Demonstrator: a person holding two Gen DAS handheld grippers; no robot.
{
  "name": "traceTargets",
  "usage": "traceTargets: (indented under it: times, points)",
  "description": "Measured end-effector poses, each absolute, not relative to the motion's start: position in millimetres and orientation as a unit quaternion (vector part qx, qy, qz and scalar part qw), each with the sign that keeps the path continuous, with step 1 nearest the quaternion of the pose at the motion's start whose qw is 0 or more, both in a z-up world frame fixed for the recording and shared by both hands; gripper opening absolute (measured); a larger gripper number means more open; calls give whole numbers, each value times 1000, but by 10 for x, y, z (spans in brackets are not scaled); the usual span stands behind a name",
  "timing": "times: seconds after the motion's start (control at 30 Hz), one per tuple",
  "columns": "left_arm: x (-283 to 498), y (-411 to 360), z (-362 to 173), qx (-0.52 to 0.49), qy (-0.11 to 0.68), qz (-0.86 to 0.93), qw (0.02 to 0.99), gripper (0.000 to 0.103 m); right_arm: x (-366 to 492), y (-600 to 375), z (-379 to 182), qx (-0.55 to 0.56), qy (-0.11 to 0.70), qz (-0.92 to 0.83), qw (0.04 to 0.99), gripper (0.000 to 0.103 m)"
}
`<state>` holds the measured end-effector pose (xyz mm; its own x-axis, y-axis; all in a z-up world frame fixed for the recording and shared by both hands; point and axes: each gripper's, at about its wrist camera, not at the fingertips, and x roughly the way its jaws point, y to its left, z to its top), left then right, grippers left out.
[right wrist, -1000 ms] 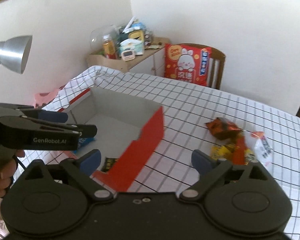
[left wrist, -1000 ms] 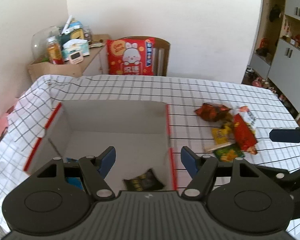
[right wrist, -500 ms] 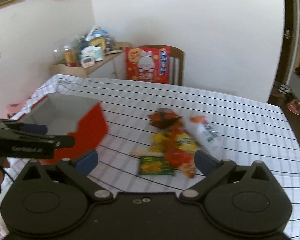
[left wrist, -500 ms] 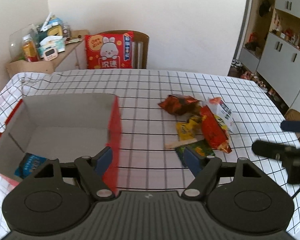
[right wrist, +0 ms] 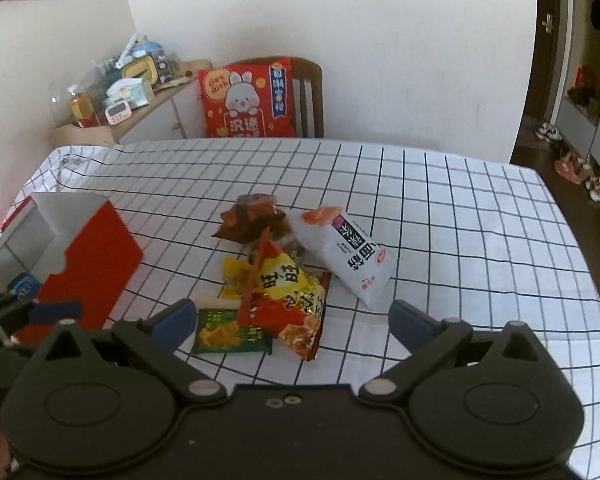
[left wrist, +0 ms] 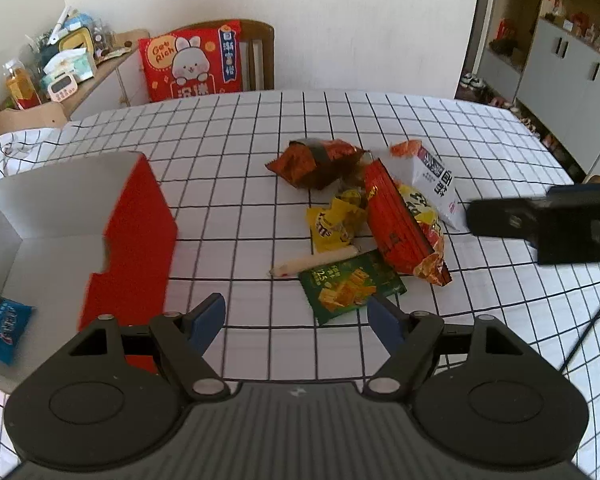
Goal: Organize snacks
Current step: 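Withdraw both grippers from the box back toward the snack pile, then grasp the green biscuit packet with the left gripper while the right grasps the red-yellow chip bag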
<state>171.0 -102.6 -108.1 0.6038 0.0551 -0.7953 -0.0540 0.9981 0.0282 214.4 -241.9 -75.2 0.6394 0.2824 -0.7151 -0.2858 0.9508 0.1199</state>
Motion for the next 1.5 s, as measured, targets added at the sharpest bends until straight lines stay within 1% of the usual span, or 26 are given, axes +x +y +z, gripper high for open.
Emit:
traceTargets:
  times: [0.33,0.53,0.6,0.67,0.73,0.77,0.83,0.97,1.17,1.5]
  points:
    - [1892,-1061,-1295,-16,465,53,883,78,2642,-1999,-1080,-33,430,163,888,101]
    - [1983,-1097,-1361,-23,471,49,880,78,2809,-1811,-1303,-70,448,155,878,97]
    - [2014,-1121,-1388,-24,474,47,879,78,2830,-1777,-1359,-84,455,154,873,92]
    - [2048,-1144,-1417,-24,478,46,877,78,2839,-1766,-1398,-92,461,157,868,83]
    - [2076,-1159,-1443,-26,481,45,875,78,2832,-1770,-1406,-102,458,152,870,79]
    - [2093,-1169,-1452,-26,482,43,875,78,2830,-1778,-1405,-105,457,153,870,73]
    - [2117,-1187,-1467,-21,482,35,875,78,2822,-1809,-1392,-110,454,152,871,66]
    - [2187,-1162,-1525,-9,486,15,874,78,2820,-1948,-1377,-103,456,161,869,60]
    - [2356,-952,-1688,-46,522,-10,852,78,2805,-2325,-1348,-46,468,179,864,58]
    - [2416,-1071,-1793,-42,523,-52,850,78,2628,-2753,-1169,0,454,186,872,57]
